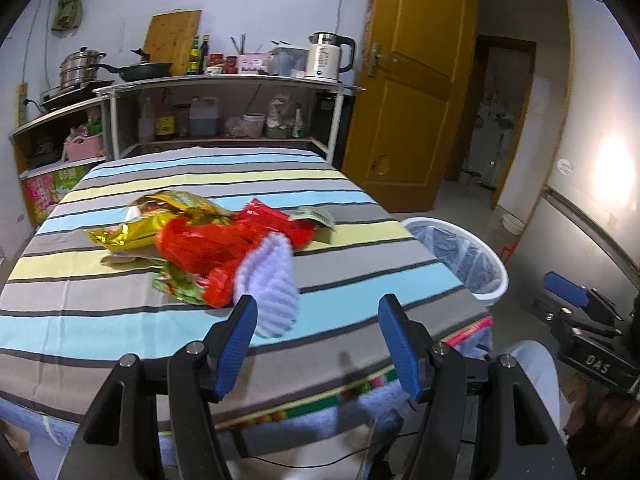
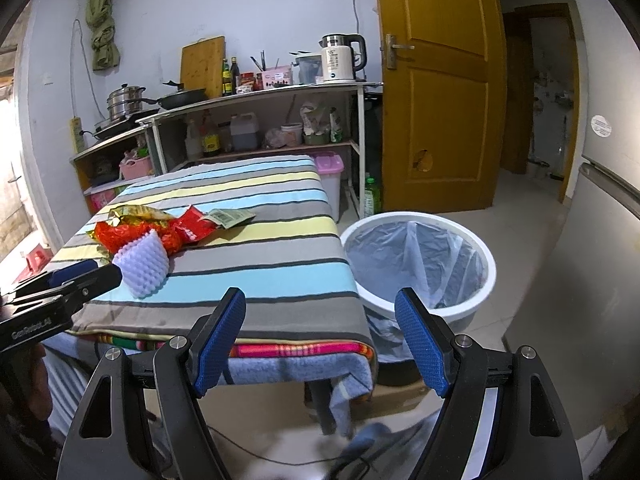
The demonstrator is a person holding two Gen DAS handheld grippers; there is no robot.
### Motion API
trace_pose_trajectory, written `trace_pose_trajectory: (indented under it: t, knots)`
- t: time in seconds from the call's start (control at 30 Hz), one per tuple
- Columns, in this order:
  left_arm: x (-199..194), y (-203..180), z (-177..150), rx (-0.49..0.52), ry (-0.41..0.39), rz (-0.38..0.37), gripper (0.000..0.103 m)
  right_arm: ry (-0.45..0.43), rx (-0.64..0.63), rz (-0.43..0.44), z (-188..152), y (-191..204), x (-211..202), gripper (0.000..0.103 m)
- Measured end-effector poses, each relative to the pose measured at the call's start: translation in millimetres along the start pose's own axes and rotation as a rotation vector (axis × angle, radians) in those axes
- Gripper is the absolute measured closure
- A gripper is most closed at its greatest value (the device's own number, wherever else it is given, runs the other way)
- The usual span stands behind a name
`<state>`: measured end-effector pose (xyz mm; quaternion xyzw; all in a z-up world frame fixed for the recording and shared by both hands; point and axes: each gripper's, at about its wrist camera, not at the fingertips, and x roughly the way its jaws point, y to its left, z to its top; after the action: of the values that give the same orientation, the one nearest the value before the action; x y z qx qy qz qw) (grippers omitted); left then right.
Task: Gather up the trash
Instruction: 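Grasp the lavender knitted cloth with the left tool while the right tool grasps the barcode packet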
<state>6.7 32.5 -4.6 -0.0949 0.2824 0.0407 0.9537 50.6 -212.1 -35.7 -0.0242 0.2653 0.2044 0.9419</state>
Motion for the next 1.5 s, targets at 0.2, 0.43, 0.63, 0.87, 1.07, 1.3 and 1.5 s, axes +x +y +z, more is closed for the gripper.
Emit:
trace_pose_trajectory:
  t: [0.2,0.43,0.63,0.87,1.07,1.3,1.5]
  knots:
    - [15.8,13.7,4.3,-0.003,0.01,0.039,0.038,0.021,-0.015,0.037,7.5,7.9,15.4,0.026]
    - [43.7,21.0,4.1,-0.012,0.061,0.038,0.038,0.044,-0.055,0.074,15.6,20.2,36.8,0.026]
    - [59.7,24.4,2.3,-0.018,0.106,0.031,0.058,0.066,-0.099,0.115,29.4,36.6,63.3,0.026]
    - [57.6,29.9,4.1,-0.033,0.101,-0.015,0.078,0.104,-0.073,0.202,65.1,52.1,110.2,0.026]
    - [47.1,36.0,9.3,-0.047,0.068,-0.051,0.08,0.155,-0.056,0.228,87.1,71.6,157.6,0.026]
    - [47.0,44.7,15.4,-0.064,0.049,-0.076,0.08,0.274,-0.025,0.228,92.6,88.1,214.9,0.029]
    - [50.8,49.8,15.5,-0.066,0.047,-0.093,0.08,0.36,-0.001,0.23,94.5,93.8,246.2,0.042]
